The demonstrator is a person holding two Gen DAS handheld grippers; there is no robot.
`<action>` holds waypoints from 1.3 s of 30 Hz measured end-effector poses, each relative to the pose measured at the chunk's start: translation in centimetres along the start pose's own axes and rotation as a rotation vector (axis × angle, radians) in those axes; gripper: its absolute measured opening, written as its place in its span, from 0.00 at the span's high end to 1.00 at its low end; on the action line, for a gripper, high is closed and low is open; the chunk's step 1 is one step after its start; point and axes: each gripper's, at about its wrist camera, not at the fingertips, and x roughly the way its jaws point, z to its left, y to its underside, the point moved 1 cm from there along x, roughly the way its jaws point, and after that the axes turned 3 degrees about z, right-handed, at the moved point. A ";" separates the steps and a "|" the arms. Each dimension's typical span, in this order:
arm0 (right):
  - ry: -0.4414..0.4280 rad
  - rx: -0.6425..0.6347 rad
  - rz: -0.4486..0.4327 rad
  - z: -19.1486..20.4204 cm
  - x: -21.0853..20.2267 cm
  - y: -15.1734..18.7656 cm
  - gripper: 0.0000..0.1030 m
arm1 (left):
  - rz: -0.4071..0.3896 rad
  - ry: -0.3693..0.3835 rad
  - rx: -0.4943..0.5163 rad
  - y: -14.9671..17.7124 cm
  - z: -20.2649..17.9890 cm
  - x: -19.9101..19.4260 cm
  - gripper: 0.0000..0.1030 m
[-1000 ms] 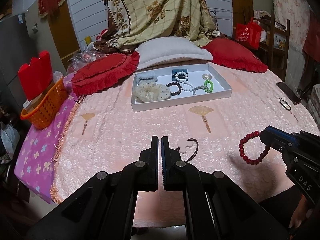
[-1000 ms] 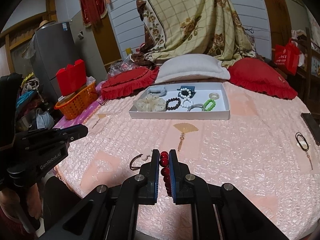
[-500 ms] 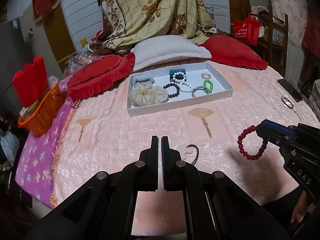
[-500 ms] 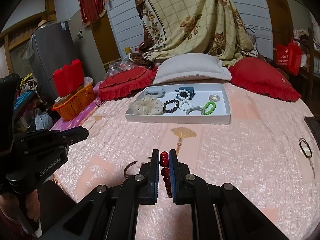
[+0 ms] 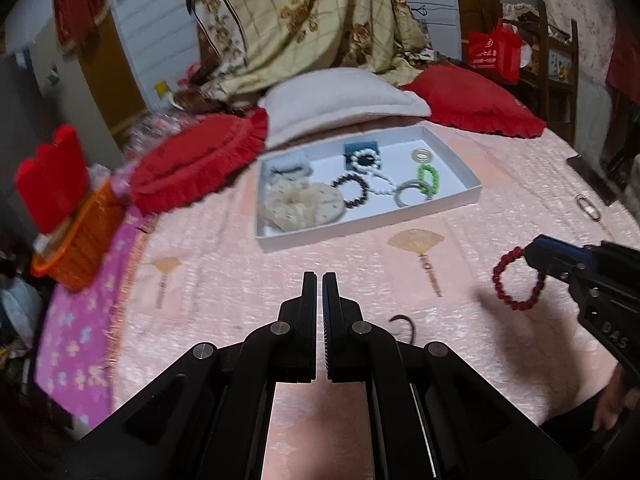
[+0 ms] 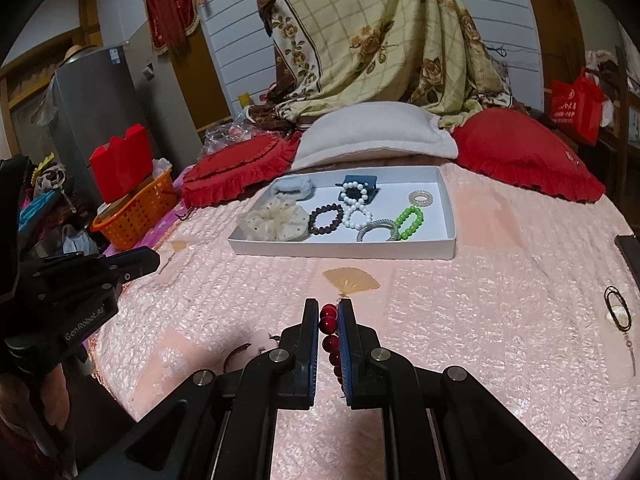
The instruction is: Organize jewelry
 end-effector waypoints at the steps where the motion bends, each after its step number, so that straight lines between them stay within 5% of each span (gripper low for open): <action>1: -0.001 0.004 0.003 -0.2 0.2 0.0 0.91 | 0.011 0.033 -0.015 -0.2 0.3 0.2 0.99; 7: -0.004 0.023 0.008 -1.3 0.9 -0.3 0.91 | 0.032 0.206 -0.116 -2.5 3.2 0.5 0.99; 15: -0.009 0.050 0.014 -3.0 1.5 -0.4 0.91 | 0.013 0.263 -0.132 -3.9 4.4 0.0 0.99; 18: -0.040 0.073 0.035 -3.5 1.9 0.1 0.91 | 0.068 0.334 -0.091 -2.2 2.9 1.4 0.97; 25: -0.060 0.108 0.085 -4.0 3.0 2.2 0.91 | 0.232 0.384 -0.016 4.5 -1.2 8.8 0.76; 26: -0.059 0.108 0.089 -3.9 3.1 2.4 0.91 | 0.240 0.395 -0.015 4.9 -1.4 9.5 0.75; 28: -0.059 0.111 0.093 -4.0 3.2 2.6 0.91 | 0.236 0.393 -0.006 5.2 -1.9 10.7 0.57; 30: -0.060 0.121 0.095 -4.1 3.3 2.8 0.91 | 0.225 0.373 -0.003 5.2 -2.0 11.5 0.53; 33: -0.065 0.133 0.098 -4.2 3.4 3.0 0.91 | 0.218 0.331 0.049 4.8 -2.9 11.8 0.54; 34: -0.067 0.134 0.099 -4.1 3.5 3.0 0.91 | 0.218 0.305 0.075 4.7 -3.2 11.9 0.73; 35: -0.067 0.132 0.100 -4.0 3.6 3.0 0.91 | 0.212 0.273 0.099 4.8 -3.5 11.8 0.79; 39: -0.069 0.129 0.101 -3.6 3.8 3.1 0.91 | 0.197 0.300 0.075 4.5 -3.0 10.6 0.80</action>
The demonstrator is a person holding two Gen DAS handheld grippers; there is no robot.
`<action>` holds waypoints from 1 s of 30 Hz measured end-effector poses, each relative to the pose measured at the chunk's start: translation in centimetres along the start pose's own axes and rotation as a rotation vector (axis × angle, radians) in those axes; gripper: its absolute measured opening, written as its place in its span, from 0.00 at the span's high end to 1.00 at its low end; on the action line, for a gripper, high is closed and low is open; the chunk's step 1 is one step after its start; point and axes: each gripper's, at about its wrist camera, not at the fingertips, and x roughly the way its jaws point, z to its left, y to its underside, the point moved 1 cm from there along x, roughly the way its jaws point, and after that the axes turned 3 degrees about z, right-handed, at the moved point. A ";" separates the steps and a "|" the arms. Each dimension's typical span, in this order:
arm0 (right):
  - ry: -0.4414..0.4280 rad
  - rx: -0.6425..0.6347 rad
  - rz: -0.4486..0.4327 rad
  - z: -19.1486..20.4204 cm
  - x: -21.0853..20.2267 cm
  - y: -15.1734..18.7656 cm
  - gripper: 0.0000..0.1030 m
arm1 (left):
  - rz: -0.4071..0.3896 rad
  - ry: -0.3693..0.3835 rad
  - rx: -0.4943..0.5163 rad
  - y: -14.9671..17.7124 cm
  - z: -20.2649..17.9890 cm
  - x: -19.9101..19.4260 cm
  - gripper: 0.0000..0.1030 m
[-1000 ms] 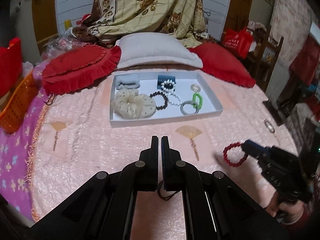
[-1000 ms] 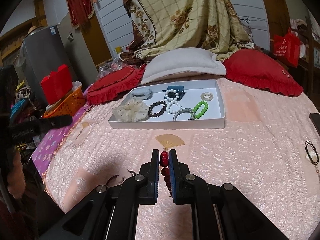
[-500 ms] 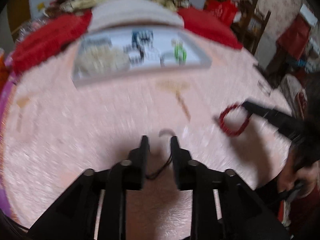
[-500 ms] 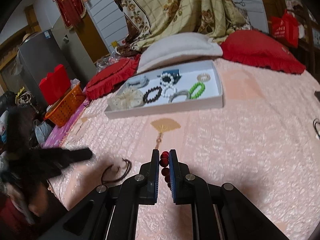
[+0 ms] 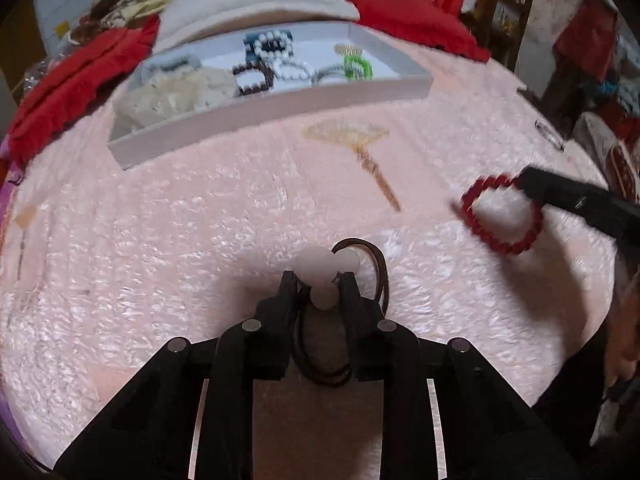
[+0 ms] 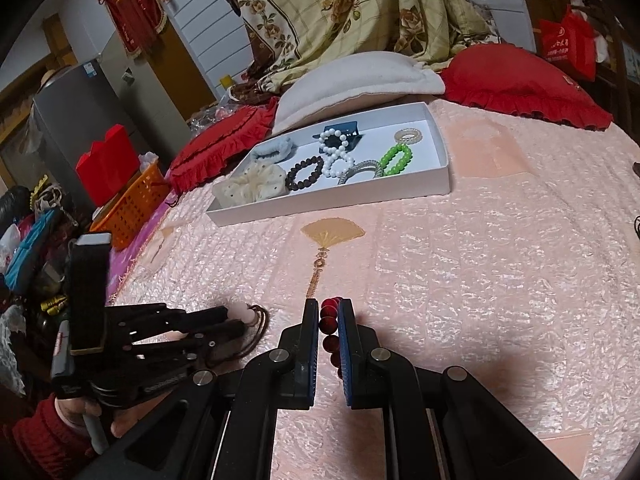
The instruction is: Organize jewelry
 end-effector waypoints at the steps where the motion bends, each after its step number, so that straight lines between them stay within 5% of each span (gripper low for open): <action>1: 0.001 -0.003 -0.001 0.1 0.0 0.0 0.91 | -0.019 -0.001 -0.010 0.0 0.1 -0.7 0.80; 12: -0.012 -0.011 -0.054 0.7 -1.8 -0.2 0.91 | -0.174 -0.056 -0.056 -0.7 0.4 -8.3 0.80; 19: -0.052 0.000 -0.113 1.0 -4.5 -1.0 0.91 | -0.206 -0.081 -0.067 -0.1 -0.1 -11.2 0.80; 30: 0.012 -0.042 -0.153 2.6 -7.8 -2.8 0.91 | -0.218 -0.127 -0.116 -0.8 0.4 -13.9 0.80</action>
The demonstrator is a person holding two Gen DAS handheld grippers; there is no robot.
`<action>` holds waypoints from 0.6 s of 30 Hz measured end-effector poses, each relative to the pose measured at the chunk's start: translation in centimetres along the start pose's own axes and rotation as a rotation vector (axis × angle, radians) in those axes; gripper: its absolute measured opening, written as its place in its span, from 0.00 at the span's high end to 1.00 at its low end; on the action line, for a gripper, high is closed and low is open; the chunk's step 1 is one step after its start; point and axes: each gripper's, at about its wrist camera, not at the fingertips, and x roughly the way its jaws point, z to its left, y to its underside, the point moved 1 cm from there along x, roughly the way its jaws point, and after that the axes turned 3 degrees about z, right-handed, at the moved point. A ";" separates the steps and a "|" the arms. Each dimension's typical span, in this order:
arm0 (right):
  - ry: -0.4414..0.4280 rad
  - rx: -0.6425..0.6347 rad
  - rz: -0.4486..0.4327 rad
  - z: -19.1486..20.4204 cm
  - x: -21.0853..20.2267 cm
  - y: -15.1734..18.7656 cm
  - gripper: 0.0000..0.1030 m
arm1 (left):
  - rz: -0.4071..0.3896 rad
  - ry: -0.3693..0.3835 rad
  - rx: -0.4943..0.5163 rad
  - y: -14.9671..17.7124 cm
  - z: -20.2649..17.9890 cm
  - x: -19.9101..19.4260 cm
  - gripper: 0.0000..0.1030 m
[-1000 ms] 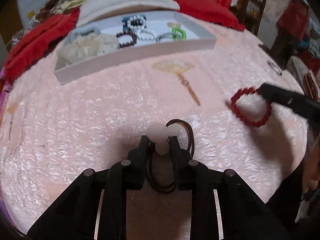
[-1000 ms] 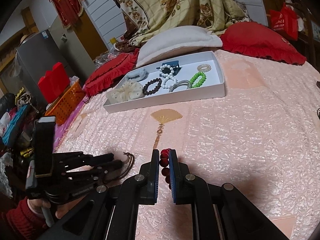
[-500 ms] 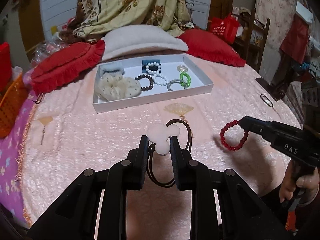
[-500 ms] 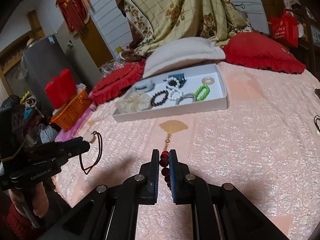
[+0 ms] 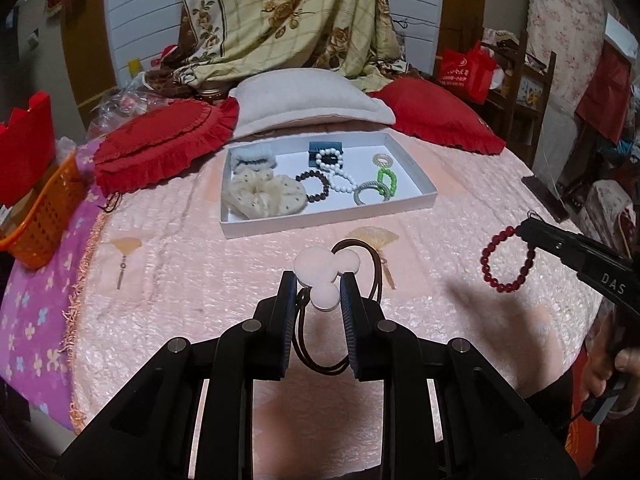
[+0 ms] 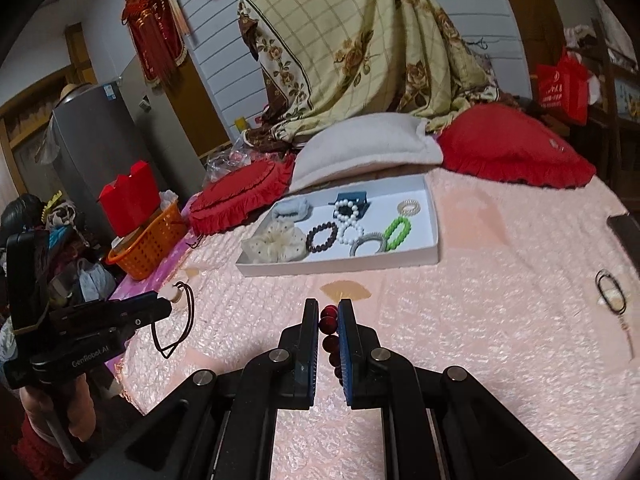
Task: Organize jewelry
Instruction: 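Carry the hair tie toward the box with the left tool while the right tool carries the red bracelet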
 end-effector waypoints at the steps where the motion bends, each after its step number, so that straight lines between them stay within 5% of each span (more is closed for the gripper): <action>1: 0.004 -0.003 -0.002 0.1 -0.1 -0.3 0.91 | -0.001 0.001 -0.002 -0.2 0.2 -0.1 0.80; 18: 0.019 -0.006 0.023 -0.7 2.9 -6.4 0.91 | -0.054 -0.043 0.127 -6.8 -1.4 0.5 0.80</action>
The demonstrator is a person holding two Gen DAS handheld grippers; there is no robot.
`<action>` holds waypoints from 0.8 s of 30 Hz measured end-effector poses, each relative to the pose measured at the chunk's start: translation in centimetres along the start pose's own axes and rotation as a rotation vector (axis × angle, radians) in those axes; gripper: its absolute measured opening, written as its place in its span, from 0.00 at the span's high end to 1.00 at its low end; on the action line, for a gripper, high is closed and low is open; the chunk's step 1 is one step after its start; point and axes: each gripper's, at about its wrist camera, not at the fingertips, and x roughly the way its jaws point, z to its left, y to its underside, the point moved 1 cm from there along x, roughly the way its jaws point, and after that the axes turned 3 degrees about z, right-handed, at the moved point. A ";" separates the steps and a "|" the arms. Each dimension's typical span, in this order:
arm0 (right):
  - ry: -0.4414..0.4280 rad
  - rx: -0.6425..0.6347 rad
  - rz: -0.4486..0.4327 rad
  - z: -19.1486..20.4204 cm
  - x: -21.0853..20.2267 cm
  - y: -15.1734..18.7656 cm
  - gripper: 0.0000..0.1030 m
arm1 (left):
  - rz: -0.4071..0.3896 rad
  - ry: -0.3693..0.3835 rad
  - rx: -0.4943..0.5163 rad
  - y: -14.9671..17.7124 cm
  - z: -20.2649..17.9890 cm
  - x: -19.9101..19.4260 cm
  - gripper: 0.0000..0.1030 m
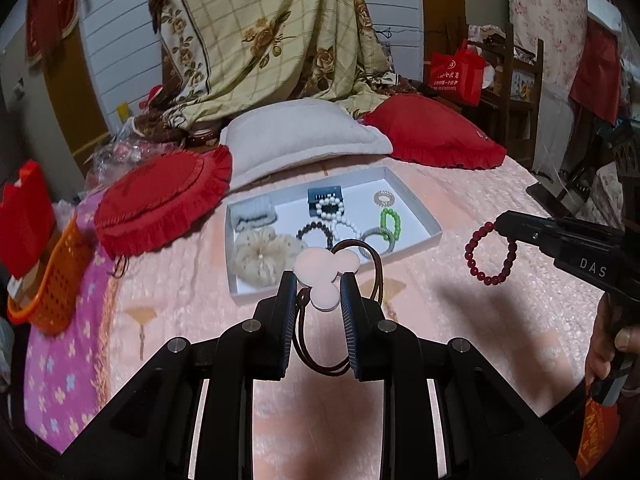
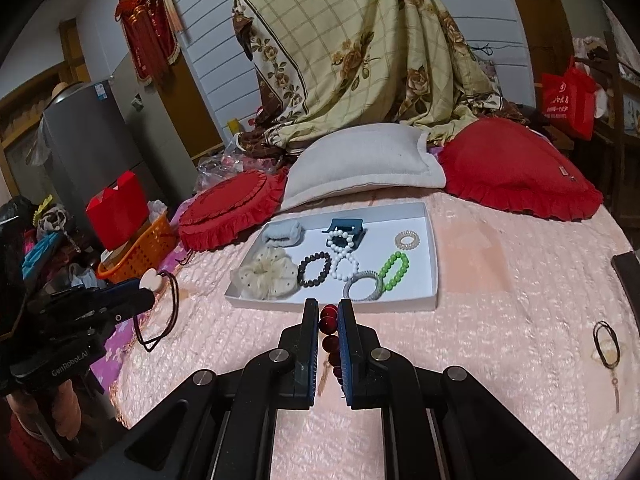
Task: Organize jewelry
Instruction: 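Carry the hair tie toward the box with the left tool while the right tool carries the red bracelet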
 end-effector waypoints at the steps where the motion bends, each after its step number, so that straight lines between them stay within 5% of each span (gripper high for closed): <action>1: 0.001 0.002 0.001 -0.1 0.3 -0.3 0.91 | 0.000 -0.001 0.005 -0.4 -0.1 0.4 0.80; 24: 0.049 0.015 0.035 -4.8 8.2 -8.4 0.91 | 0.127 -0.029 0.060 -4.5 -2.8 12.6 0.80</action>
